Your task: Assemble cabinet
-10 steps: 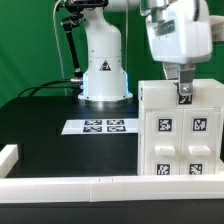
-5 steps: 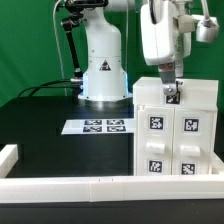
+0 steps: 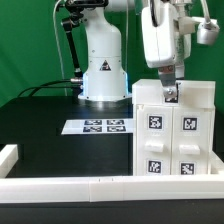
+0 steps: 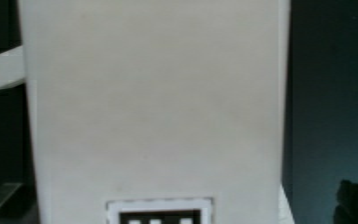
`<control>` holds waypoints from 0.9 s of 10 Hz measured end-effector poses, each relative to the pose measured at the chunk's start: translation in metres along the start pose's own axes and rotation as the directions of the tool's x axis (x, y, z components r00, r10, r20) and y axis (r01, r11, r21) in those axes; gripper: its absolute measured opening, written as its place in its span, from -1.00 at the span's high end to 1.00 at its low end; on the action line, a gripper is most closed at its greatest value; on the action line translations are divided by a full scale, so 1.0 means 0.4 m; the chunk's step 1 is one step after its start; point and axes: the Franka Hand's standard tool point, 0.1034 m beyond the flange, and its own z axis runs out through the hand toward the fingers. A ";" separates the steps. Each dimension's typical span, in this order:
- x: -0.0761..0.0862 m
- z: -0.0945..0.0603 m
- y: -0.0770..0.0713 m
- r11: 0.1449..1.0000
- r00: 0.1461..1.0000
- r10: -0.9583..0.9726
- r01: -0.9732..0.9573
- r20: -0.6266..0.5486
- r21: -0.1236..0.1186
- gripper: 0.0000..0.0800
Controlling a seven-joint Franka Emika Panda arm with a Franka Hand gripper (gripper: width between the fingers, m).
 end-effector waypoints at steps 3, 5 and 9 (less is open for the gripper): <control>-0.022 -0.025 0.000 1.000 1.000 -0.001 0.001 0.021 0.008 -1.00; -0.045 -0.046 0.000 1.000 0.999 -0.001 0.001 0.039 0.017 -0.99; -0.058 -0.059 0.001 0.999 0.999 -0.022 0.021 0.045 0.025 -0.99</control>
Offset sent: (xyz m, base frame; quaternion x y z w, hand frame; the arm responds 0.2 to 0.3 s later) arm -0.0055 0.0121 0.0201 -0.0028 -0.0222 0.0162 0.9996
